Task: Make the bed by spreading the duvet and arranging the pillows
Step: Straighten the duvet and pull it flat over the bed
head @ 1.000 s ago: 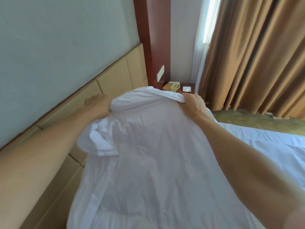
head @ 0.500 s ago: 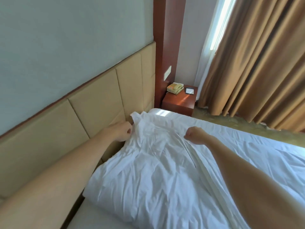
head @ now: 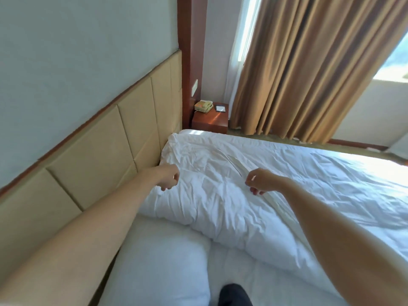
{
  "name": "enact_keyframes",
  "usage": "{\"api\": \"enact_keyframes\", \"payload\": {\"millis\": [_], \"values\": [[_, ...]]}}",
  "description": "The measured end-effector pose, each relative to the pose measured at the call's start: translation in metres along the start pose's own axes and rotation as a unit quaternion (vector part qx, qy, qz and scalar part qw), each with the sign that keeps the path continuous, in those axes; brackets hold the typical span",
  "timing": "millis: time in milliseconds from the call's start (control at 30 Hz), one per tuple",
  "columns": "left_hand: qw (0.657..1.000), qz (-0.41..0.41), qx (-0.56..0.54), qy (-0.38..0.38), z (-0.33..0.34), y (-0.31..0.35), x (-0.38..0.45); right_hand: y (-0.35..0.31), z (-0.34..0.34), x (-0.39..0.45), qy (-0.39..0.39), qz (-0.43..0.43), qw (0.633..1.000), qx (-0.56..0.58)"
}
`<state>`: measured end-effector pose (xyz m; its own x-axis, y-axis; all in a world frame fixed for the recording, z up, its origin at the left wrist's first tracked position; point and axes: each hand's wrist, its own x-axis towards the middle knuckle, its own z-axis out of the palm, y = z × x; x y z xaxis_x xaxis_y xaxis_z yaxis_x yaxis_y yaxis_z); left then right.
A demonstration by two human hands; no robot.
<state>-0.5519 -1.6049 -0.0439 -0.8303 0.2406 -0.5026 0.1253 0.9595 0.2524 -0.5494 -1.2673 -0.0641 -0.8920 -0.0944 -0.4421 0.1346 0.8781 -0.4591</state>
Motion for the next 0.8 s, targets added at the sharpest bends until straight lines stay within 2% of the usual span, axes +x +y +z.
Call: {"api": "enact_keyframes", "payload": {"millis": [167,367,567,733,800], "values": [[0.995,0.099,0.015,-0.024,0.041,0.054,-0.017,0.046,0.019,-0.090,0.033,0.063,0.997,0.027],[0.985,0.163,0.032,-0.055,0.105,0.124,-0.036,0.118,0.043,-0.185,0.061,0.140,0.987,0.053],[0.981,0.175,0.052,-0.063,0.172,0.189,-0.062,0.189,0.072,-0.267,0.060,0.166,0.980,0.090],[0.981,0.182,0.064,-0.031,0.236,0.260,-0.081,0.265,0.084,-0.330,0.062,0.163,0.983,0.061],[0.982,0.170,0.063,-0.052,0.270,0.294,-0.090,0.300,0.088,-0.366,0.051,0.159,0.985,0.041]]}}
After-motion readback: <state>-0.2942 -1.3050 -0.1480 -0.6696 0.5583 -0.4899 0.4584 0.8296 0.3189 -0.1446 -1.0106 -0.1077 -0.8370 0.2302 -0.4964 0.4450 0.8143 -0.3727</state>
